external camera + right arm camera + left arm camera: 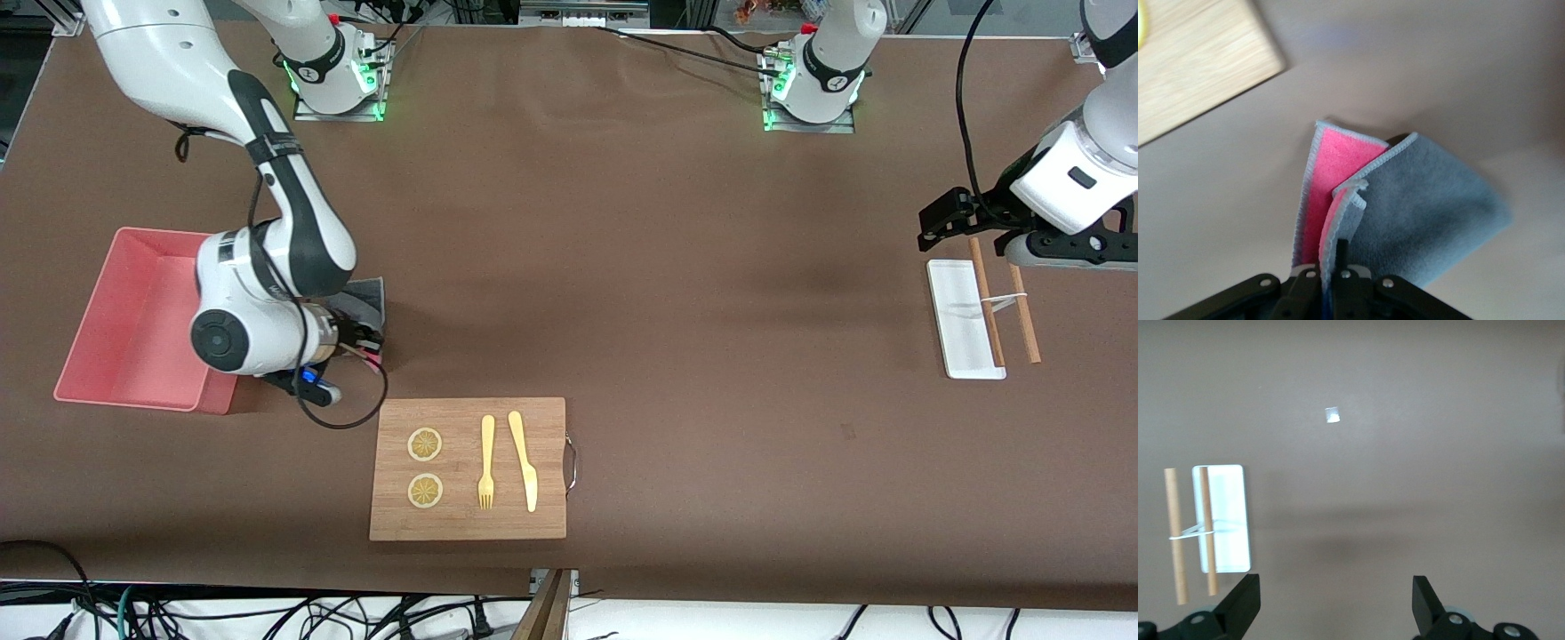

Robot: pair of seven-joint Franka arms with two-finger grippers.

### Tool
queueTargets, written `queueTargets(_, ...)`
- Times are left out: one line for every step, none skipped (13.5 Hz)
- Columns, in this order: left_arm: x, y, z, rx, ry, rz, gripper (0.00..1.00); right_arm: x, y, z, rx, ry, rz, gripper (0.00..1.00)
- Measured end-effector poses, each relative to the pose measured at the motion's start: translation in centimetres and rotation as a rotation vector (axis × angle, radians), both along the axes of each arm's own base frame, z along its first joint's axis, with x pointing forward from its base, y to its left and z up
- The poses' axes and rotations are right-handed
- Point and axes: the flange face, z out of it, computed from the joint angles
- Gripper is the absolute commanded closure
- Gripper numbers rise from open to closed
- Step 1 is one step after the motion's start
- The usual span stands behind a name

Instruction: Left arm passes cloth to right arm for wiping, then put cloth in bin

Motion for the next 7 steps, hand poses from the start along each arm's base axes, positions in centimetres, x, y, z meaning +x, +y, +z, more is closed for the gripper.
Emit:
queueTargets(0.0, -0.1, -0.2, 0.01, 0.004, -0.004, 0.0, -0.2, 1.6, -0.1, 0.011, -0.005, -0.031, 1.0)
queueTargets(0.0, -0.1, -0.3, 0.016, 0.006, -0.006, 0.0, -0.5, 3.3, -0.1, 0.019, -0.011, -0.062, 1.0)
queueTargets(0.0, 0.0, -0.3, 0.019, 0.007, -0.006, 0.0, -0.9, 5.3, -0.2, 0.024, -0.019, -0.092, 1.0)
queueTargets(0.0, 0.1, -0.3, 0.019, 0.011, -0.004, 0.0, -1.3, 7.2, -0.2, 0.031, -0.029, -0.121, 1.0)
queueTargets(-0.1, 0.3, -0.4, 0.02, 0.014, -0.001, 0.0, -1.7, 9.1, -0.3, 0.04, -0.04, -0.15, 1.0)
queueTargets(-0.1, 0.4, -0.4, 0.02, 0.019, 0.001, 0.0, -2.1, 10.9, -0.5, 0.05, -0.049, -0.179, 1.0)
queueTargets(-0.2, 0.4, -0.5, 0.021, 0.028, 0.002, 0.0, -2.6, 12.5, -0.6, 0.062, -0.057, -0.208, 1.0)
